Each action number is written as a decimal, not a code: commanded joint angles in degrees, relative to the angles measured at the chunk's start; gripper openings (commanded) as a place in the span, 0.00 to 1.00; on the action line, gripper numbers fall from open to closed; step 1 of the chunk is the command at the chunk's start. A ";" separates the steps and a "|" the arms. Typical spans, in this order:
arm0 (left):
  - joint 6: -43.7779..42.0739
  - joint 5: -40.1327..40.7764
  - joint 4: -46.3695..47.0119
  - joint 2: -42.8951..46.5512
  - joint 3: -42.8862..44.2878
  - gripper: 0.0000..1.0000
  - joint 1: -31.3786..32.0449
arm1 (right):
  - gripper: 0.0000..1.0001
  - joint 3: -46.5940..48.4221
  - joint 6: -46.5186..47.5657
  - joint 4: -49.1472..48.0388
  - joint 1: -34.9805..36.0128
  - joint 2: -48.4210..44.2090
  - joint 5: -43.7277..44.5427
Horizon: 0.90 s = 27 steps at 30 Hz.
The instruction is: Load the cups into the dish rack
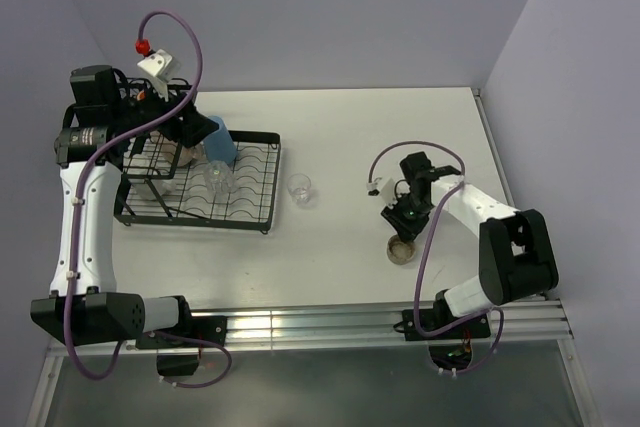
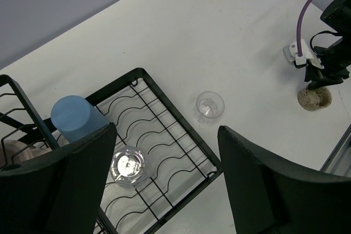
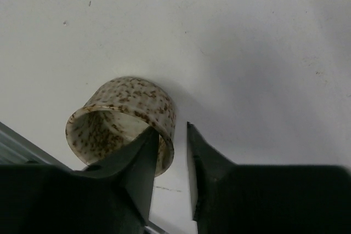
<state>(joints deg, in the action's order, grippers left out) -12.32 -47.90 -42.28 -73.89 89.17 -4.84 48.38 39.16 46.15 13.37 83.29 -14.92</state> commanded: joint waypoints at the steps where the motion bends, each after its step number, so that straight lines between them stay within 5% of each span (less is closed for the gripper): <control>1: 1.24 0.79 1.59 0.41 -0.22 0.82 0.18 | 0.34 -1.09 -0.75 -3.52 0.87 0.21 0.94; 6: 2.56 2.19 1.24 0.06 -0.22 0.82 0.18 | 0.00 -0.13 -0.84 -3.35 0.87 -2.94 0.33; 19: 12.31 -2.19 0.80 -1.43 2.85 0.99 -1.22 | 0.00 17.18 -1.27 -13.79 1.48 -20.08 -1.17; 27: 28.57 -12.90 4.39 -2.58 4.00 0.99 -1.49 | 0.00 14.57 4.60 -40.49 11.23 -26.94 3.66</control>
<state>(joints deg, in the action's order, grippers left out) 8.21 -53.93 -41.50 -76.88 91.31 -6.20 65.17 40.27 22.02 21.69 59.57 -12.88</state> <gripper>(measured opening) 0.993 0.045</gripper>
